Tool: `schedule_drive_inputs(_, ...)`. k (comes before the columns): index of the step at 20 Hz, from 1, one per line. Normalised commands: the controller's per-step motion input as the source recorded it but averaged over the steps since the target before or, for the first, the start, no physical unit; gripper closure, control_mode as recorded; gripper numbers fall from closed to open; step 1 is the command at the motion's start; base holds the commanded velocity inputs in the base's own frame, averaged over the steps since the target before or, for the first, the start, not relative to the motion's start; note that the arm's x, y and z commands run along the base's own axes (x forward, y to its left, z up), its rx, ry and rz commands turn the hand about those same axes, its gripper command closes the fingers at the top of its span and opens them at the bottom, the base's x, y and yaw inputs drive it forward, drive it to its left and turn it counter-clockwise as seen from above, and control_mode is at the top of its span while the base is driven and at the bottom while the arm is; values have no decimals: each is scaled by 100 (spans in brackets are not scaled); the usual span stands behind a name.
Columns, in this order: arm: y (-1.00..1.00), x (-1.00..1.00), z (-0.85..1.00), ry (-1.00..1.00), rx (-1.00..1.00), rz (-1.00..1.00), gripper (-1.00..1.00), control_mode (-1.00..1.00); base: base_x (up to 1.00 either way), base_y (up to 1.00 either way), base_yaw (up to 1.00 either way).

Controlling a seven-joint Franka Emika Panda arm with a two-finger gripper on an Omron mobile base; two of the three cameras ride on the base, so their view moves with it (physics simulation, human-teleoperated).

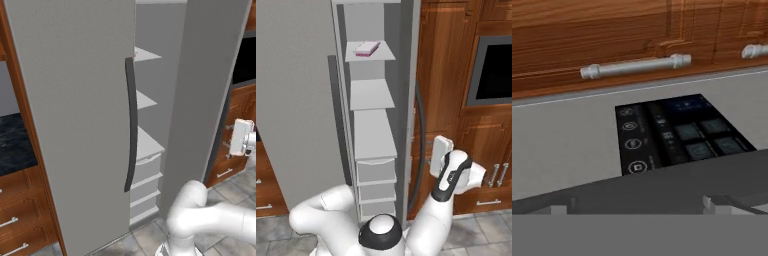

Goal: The ice cube tray has been filled with water. Take the tray and place it in the freezer to make ice. Close the freezer door after placing the tray.

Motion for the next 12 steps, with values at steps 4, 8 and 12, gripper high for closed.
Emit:
schedule_drive_inputs(4,95,-4,0,-1,-18,12,-100,-100,0,0,0)
schedule_drive_inputs(8,95,-28,0,-11,-10,23,-100,-100,0,0,0)
schedule_drive_inputs(12,100,-33,0,-12,-6,20,-100,-100,0,0,0)
